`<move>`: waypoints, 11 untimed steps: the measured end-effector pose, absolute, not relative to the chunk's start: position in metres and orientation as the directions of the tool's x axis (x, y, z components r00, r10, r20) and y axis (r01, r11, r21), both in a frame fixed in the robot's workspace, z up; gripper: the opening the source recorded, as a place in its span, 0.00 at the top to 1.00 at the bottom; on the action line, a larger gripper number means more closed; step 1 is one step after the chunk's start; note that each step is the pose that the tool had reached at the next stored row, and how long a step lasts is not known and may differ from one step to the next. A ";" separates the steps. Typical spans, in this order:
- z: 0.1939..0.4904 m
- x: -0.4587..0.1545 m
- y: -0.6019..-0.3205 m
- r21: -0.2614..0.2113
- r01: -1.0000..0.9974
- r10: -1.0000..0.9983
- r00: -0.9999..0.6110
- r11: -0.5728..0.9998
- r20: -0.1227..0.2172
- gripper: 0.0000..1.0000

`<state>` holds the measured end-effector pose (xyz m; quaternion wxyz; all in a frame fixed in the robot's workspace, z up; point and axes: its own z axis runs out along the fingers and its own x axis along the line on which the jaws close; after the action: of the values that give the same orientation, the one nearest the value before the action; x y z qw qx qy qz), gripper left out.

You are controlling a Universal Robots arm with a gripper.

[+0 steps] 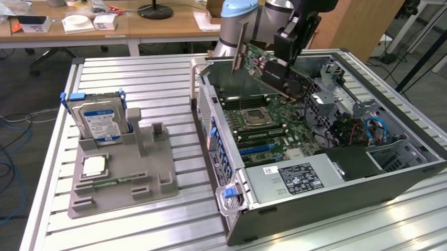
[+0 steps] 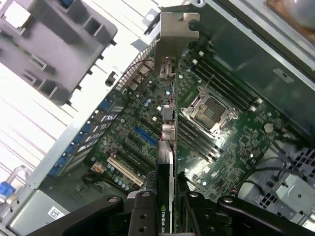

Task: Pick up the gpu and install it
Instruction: 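Insert the gpu into the slot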

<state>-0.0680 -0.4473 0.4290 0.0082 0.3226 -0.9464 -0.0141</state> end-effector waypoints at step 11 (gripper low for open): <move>0.428 -0.068 -0.447 0.032 -0.787 -0.788 -0.616 0.616 0.006 0.74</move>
<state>-0.0680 -0.4473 0.4277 0.0099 0.4381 -0.8988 -0.0130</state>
